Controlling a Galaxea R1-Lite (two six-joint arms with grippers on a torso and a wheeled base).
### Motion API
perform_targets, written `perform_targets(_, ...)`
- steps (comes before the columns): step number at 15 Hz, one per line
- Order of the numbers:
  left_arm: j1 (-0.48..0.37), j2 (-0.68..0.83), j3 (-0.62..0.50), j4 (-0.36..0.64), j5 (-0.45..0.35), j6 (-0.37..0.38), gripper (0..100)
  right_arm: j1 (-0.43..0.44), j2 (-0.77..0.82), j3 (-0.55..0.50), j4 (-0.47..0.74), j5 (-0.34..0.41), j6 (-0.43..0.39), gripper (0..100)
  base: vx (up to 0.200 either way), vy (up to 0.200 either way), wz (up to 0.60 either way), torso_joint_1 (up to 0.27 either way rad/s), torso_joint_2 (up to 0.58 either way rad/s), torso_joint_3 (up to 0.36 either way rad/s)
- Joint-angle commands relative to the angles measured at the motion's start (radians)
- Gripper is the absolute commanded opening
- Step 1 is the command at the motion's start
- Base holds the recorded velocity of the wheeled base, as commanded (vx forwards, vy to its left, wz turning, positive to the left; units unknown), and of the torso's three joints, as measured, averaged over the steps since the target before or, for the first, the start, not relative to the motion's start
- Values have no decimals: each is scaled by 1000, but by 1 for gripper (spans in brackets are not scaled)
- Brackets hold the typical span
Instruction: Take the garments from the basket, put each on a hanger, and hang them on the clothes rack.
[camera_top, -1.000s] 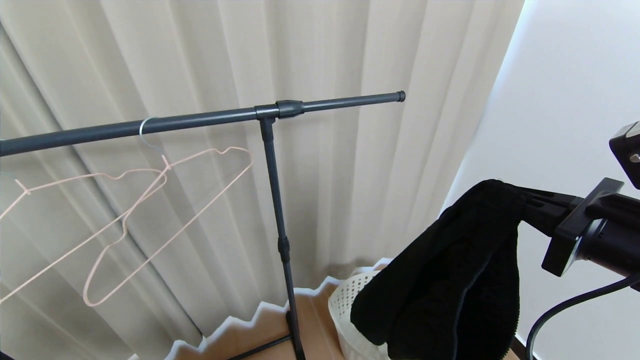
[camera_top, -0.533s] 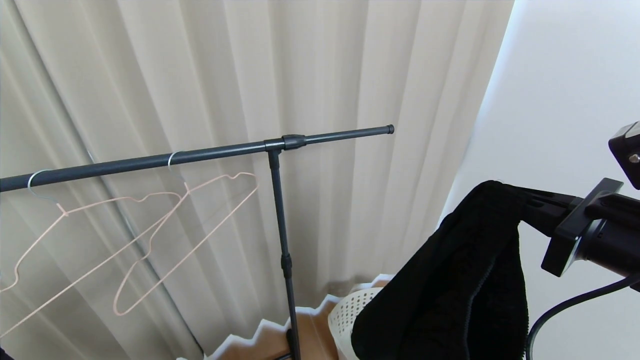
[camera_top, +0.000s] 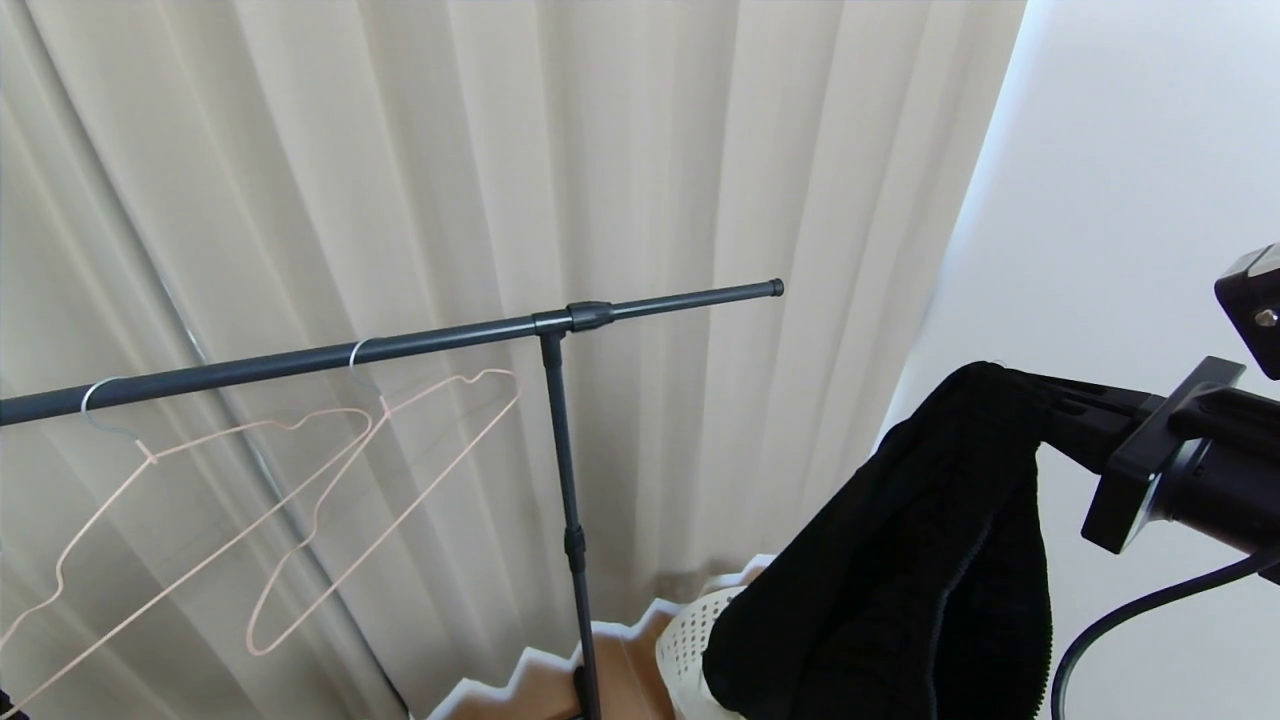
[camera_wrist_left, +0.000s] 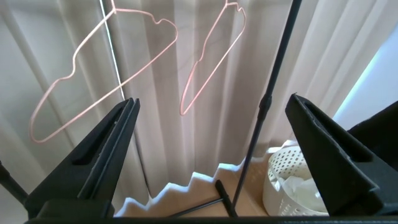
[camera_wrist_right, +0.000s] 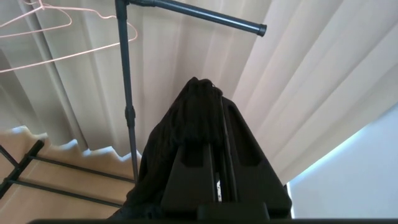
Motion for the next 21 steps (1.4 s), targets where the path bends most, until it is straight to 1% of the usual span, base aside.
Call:
perform_targets(1, 0, 0, 0, -2, 1, 0, 100, 0, 6, -1, -1, 0, 0, 0, 0, 0, 0, 163, -359, -203)
perform_targets(4, 0, 0, 0, -2, 2, 1, 100, -2, 7, 14, -1, 0, -37, 0, 0, 0, 0, 58, -142, -67)
perform_targets(7, 0, 0, 0, -2, 2, 1, 100, -15, 6, 22, -3, 1, -40, 0, 0, 0, 0, 0, 0, 0)
perform_targets(14, 0, 0, 0, -2, 2, 0, 100, -17, 2, 25, -1, 1, -40, 0, 0, 0, 600, 5, 4, 2)
perform_targets(17, 0, 0, 0, -2, 1, 0, 100, -17, 4, 25, 0, 1, -42, 0, 0, 0, 0, 0, 0, 0)
perform_targets(21, 0, 0, 0, -2, -1, 0, 100, -17, 4, 25, 0, 1, -42, 0, -200, 0, 0, 5, 5, 0)
